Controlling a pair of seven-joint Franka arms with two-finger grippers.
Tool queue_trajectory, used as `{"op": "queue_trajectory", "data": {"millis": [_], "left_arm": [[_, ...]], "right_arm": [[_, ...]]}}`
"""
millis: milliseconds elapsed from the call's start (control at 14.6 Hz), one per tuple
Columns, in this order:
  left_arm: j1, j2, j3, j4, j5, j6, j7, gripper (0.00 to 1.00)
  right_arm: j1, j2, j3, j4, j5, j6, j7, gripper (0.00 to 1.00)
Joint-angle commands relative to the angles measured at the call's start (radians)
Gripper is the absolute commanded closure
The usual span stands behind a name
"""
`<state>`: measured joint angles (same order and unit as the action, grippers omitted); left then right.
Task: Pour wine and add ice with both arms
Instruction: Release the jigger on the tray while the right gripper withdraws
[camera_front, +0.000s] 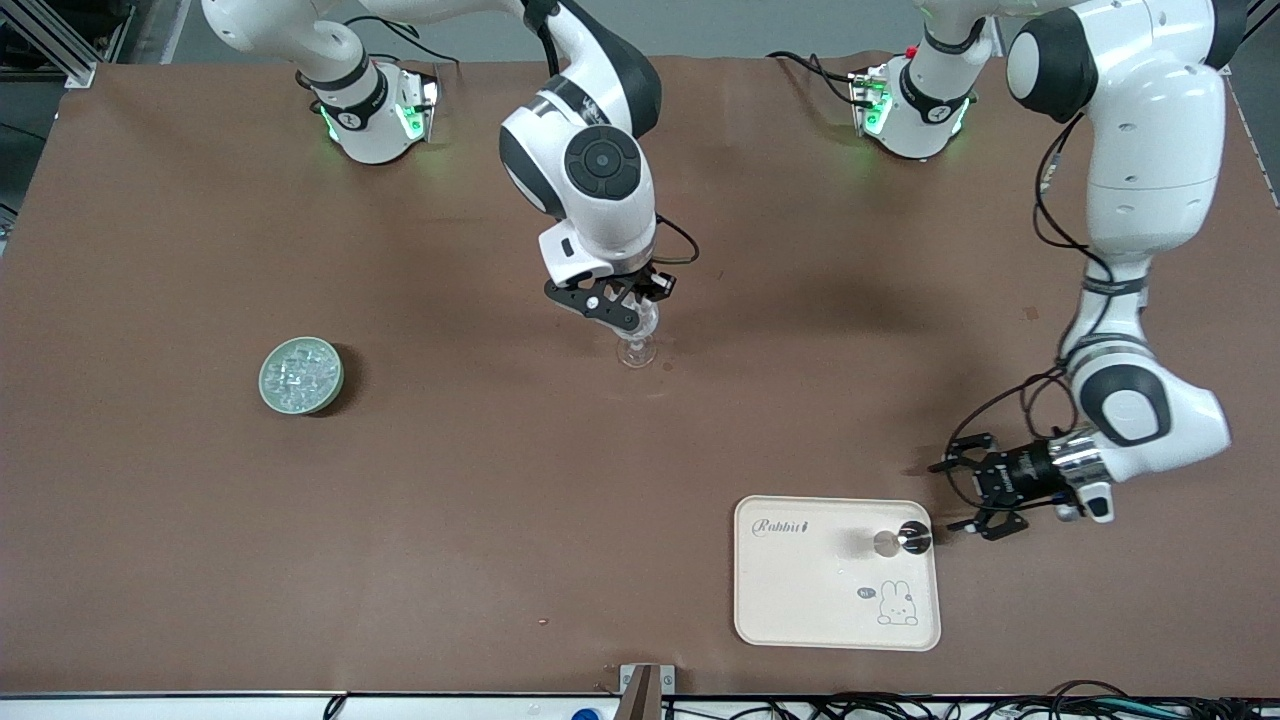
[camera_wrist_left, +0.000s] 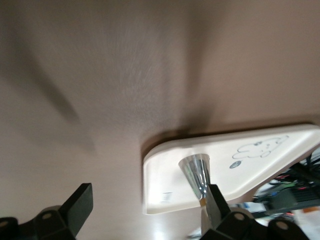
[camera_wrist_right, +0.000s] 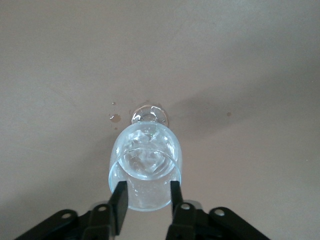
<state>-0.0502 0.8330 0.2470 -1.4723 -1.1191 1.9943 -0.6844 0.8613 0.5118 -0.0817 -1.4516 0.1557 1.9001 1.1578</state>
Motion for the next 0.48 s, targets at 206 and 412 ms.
{"op": "queue_trajectory", "data": {"millis": [206, 412], "left_arm": [[-0.008, -0.035, 0.078, 0.200, 0.234, -0.071, 0.008, 0.00], [-0.002, -0.148, 0.077, 0.204, 0.235, -0.068, 0.009, 0.00]], "right_arm": [[-0.002, -0.006, -0.010, 0.005, 0.019, -0.001, -0.010, 0.32], [-0.007, -0.051, -0.019, 0.002, -0.010, -0.013, -0.074, 0.00]]}}
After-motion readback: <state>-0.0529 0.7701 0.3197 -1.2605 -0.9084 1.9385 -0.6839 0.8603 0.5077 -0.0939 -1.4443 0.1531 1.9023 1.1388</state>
